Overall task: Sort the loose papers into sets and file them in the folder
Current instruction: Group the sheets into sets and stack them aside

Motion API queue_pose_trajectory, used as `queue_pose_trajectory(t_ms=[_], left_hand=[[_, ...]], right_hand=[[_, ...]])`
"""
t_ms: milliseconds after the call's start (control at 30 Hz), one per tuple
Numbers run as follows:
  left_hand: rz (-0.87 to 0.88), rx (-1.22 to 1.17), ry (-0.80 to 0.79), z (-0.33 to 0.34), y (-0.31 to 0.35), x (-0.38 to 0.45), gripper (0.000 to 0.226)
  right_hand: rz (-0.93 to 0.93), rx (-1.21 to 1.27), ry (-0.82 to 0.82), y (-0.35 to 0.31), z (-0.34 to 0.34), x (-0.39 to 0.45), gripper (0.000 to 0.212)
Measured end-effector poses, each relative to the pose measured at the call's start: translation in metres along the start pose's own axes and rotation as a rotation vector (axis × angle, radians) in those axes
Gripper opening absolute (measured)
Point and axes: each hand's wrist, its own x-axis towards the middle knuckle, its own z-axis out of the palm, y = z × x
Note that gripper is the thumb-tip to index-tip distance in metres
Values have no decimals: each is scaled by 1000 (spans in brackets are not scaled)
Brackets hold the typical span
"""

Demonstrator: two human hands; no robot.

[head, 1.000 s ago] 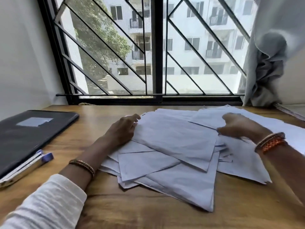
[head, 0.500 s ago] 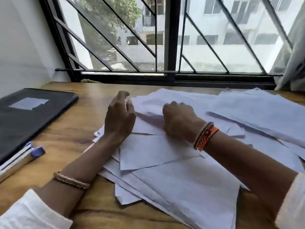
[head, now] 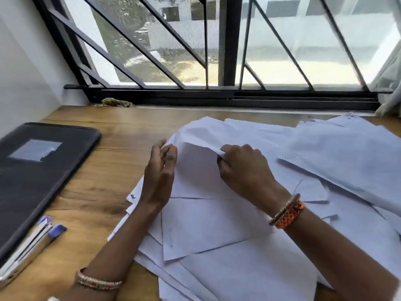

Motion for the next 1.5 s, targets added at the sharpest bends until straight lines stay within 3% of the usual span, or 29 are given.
queue_pose_trajectory(t_ms=[133,267,333,400,500,600,767,1000,1200,1500], left_hand=[[-45,-141,-38,0,1,6,77],[-26,-114,-194,14,8,25,98],[-43,-125,-307,22,18,38,89],[-150,-277,-418,26,29,49,65],[-178,-454,-514,26,36,57,42],[18,-455,-363,28,28,61,12],[176,-441,-219,38,23,61,11],[249,-449,-211,41,24,54,5],[204,-456,-145,49,14,36,9],[275,-387,-146,56,-11,47,8]], right_hand=[[56,492,76,14,-7,6,36],[220,1090,-59,27,-22,20,23],[235,1264,-107,37,-31,23,15],[181,1408,-120,47,-40,17,21],[148,1391,-86,61,-45,9,26],[137,1307,43,75,-40,10,29],[160,1167,299,82,-35,13,28],[121,1131,415,79,-27,7,25],[178,1121,455,75,-14,-14,26],[203,1061,430,94,7,-11,19]])
